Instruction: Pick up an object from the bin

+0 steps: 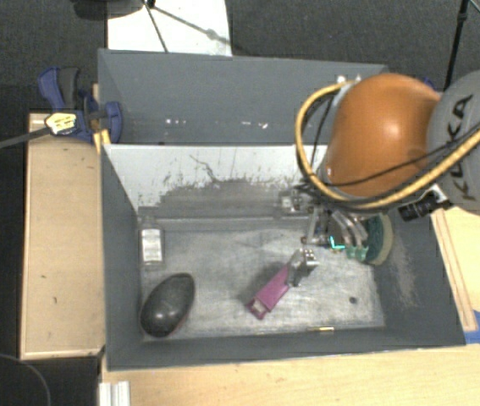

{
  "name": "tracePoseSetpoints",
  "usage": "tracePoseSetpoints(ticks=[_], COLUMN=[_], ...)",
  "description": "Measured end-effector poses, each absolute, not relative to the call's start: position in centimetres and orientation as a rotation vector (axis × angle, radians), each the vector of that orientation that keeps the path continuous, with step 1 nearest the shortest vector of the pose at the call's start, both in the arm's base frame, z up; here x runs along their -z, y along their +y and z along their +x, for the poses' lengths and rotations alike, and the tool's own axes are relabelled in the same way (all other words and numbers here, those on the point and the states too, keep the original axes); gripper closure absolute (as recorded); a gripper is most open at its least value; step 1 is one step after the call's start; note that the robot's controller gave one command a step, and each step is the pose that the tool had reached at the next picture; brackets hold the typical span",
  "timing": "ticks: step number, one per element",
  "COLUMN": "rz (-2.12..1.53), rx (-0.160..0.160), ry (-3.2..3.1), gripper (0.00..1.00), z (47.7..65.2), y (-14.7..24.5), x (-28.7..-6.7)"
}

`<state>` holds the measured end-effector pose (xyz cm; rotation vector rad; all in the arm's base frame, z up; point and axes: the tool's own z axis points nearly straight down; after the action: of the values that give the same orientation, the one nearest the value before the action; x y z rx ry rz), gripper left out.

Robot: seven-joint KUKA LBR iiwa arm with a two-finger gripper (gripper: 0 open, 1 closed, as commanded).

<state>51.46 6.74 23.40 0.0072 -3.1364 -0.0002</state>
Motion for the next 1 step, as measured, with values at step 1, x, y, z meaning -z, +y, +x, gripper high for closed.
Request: tracePoseSetpoints(ticks=[1], rz=[0.198], rx=[0.001], ry=[-3.136], gripper=[0.0], z=[50.92], y=[9.31], x=[-22.29])
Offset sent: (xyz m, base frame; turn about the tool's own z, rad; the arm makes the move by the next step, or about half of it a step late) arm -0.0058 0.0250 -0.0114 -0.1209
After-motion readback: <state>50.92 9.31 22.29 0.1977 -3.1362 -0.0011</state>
